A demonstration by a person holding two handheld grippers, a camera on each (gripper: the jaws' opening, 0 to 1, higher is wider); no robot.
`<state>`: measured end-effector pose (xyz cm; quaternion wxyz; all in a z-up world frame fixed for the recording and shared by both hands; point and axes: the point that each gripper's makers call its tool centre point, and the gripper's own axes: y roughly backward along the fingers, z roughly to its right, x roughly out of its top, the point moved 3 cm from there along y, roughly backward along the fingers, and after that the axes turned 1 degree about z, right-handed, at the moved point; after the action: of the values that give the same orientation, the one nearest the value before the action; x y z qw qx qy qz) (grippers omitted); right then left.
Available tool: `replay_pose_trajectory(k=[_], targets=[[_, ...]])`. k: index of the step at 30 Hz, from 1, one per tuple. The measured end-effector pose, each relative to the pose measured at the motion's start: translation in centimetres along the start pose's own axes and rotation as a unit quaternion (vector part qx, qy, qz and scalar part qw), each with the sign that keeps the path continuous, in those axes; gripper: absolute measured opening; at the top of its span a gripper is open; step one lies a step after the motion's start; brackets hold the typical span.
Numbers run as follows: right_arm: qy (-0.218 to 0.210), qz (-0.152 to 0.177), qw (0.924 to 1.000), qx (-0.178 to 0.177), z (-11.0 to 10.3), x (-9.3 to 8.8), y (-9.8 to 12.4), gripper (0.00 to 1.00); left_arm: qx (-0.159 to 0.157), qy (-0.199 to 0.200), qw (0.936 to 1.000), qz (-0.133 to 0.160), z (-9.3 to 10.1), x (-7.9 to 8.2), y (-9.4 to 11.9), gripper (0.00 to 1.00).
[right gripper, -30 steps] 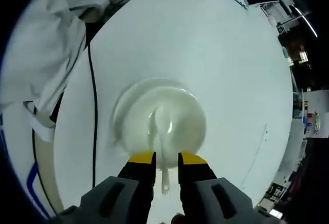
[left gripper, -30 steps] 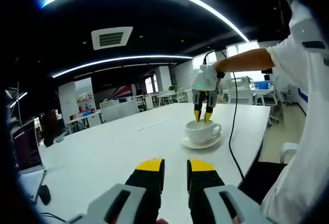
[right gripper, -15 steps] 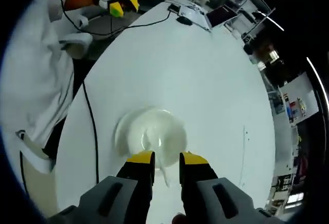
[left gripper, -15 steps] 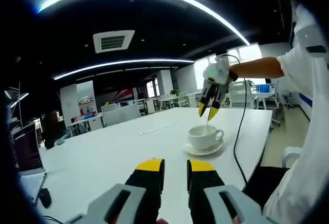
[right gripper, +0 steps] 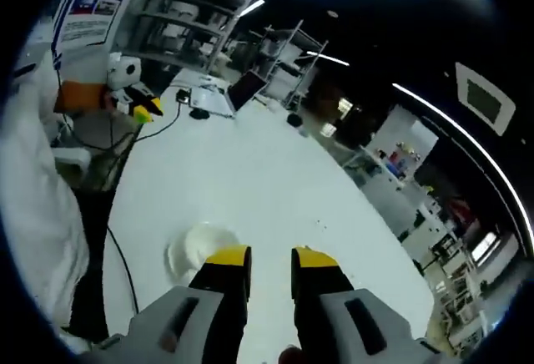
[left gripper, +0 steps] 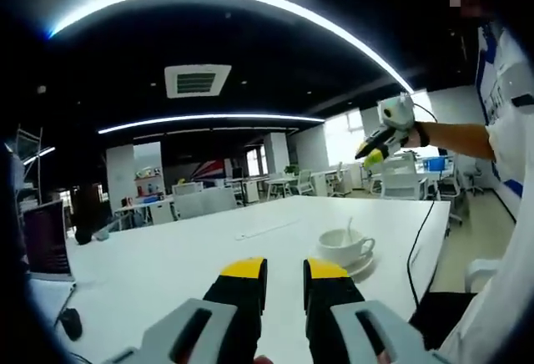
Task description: Tidy tabletop coffee trays, cups and spoons，present forward
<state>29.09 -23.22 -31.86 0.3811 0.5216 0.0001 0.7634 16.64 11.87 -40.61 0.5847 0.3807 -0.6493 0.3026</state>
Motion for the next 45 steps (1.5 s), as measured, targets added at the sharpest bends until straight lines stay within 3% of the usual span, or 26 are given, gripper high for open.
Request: replay_pose_trajectory(k=[5,7,10,13,15,20,22,28,37,42,45], targets=[[-0.078,0.056,0.9937,-0.058,1.4,-0.2,4.4,0.22,0.02,0.019,0.9994,0.021,-1.3,0.5,-0.3,0.2],[-0.108,0.09,0.9858,-0.092,1.9,-0.3,7.0,0.22,0.026,0.032,0.9986,0.034,-1.7,0.9,-0.6,0.2],[-0.127,0.116,0.9756,-0.136,2.7,-0.9,9.8,0.22,0.035,0.036,0.9977,0.045,-2.0,1.3,-1.0,0.2],[-0.148,0.159,0.9574,-0.191,3.4,-2.0,12.9,0.22,0.053,0.044,0.9955,0.064,-2.4,1.6,-1.3,0.2],[-0.153,0.15,0.955,-0.205,3.2,-3.3,13.9,0.23,0.06,0.047,0.9948,0.067,-2.6,1.5,-1.5,0.2],[-0.174,0.147,0.9339,-0.276,3.1,-6.6,16.1,0.25,0.09,0.036,0.9925,0.074,-3.3,1.3,-1.2,0.2],[-0.174,0.141,0.9307,-0.289,2.8,-8.0,16.5,0.25,0.104,0.041,0.9906,0.079,-3.6,1.0,-1.0,0.2],[-0.241,0.157,0.8997,-0.329,1.4,-12.7,18.4,0.26,0.125,0.053,0.9875,0.08,-3.7,-0.5,-1.0,0.2],[-0.269,0.14,0.8851,-0.353,0.3,-16.7,22.6,0.26,0.128,0.058,0.9875,0.072,-3.2,-1.5,-1.4,0.2],[-0.276,0.138,0.8807,-0.359,-0.1,-18.5,21.8,0.27,0.135,0.062,0.9857,0.079,-3.0,-1.6,-1.1,0.2],[-0.269,0.138,0.8838,-0.357,-0.4,-19.9,20.2,0.3,0.143,0.052,0.985,0.081,-2.9,-1.8,-0.8,0.2]])
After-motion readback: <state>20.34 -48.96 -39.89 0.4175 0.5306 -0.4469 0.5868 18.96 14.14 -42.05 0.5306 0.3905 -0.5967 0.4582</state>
